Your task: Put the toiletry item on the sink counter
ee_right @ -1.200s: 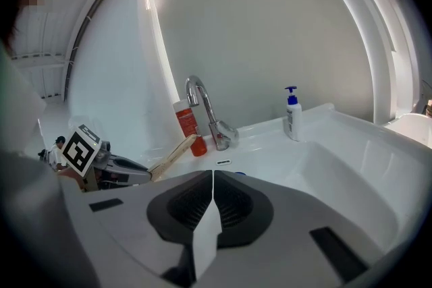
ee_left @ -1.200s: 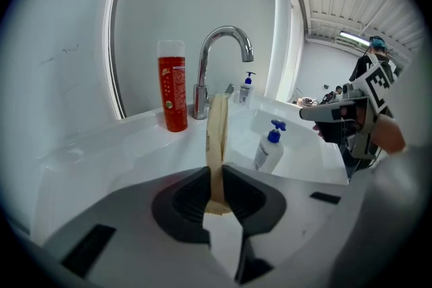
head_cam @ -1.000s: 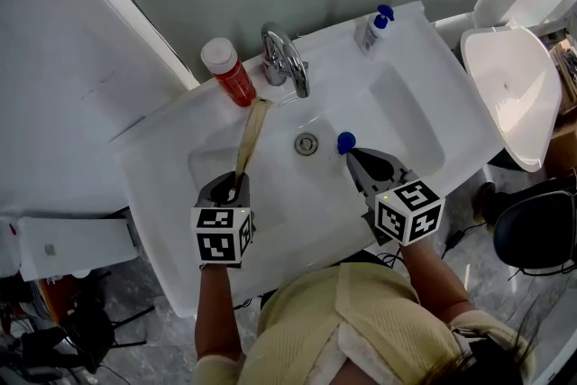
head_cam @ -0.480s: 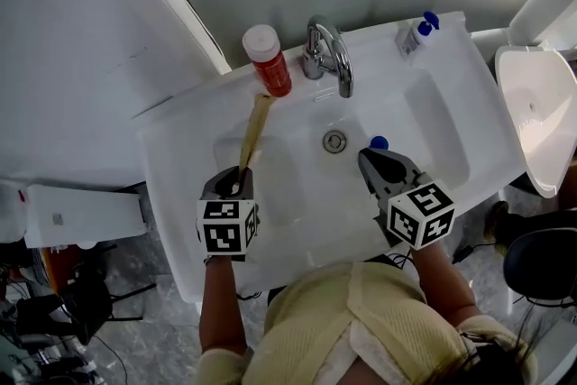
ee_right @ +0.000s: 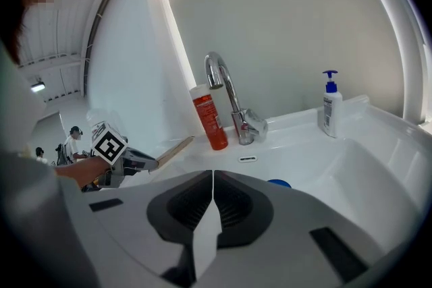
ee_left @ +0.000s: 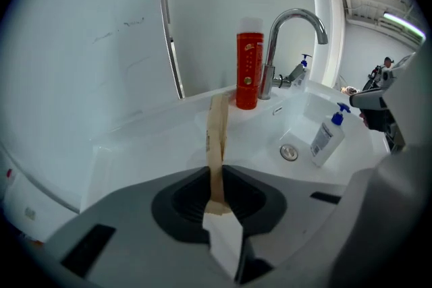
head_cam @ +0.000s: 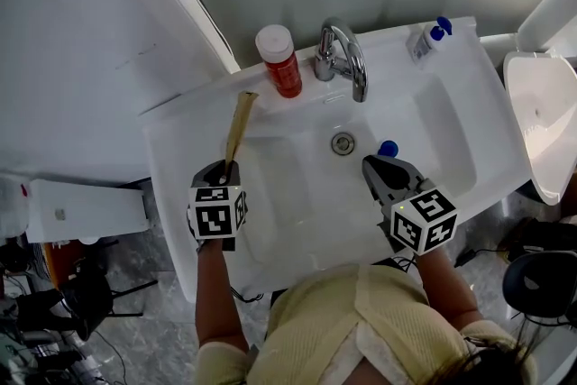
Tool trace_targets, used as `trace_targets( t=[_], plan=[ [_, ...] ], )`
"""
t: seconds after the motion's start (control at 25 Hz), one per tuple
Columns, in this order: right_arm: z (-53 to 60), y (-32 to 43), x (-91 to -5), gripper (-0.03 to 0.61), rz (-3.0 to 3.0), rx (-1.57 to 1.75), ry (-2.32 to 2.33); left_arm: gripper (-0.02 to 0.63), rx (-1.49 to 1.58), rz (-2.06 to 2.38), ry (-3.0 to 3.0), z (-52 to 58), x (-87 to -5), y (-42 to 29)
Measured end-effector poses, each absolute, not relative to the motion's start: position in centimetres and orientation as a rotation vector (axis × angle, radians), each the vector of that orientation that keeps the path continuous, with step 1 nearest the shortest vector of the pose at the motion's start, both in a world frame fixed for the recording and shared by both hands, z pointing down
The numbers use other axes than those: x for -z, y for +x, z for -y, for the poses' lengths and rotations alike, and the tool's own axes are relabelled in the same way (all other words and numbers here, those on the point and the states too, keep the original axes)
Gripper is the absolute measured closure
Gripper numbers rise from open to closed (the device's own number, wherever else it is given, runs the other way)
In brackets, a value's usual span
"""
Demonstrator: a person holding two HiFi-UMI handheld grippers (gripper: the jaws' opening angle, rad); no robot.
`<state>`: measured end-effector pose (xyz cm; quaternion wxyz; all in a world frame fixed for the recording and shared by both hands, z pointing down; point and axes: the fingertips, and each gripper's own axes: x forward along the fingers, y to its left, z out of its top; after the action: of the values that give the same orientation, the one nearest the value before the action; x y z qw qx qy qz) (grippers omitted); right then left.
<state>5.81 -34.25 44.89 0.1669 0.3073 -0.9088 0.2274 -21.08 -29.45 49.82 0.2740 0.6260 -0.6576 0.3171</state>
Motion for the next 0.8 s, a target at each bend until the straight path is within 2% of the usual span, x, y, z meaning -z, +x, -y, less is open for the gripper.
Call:
trace_targets(
  t=[0.8],
  plan=[
    [33.4,6.5,-45.1,0.549,2.576,-0.652,0.876,0.528,-1.008,1.863,1.543,30.2,-51.8,-25.7]
  ],
)
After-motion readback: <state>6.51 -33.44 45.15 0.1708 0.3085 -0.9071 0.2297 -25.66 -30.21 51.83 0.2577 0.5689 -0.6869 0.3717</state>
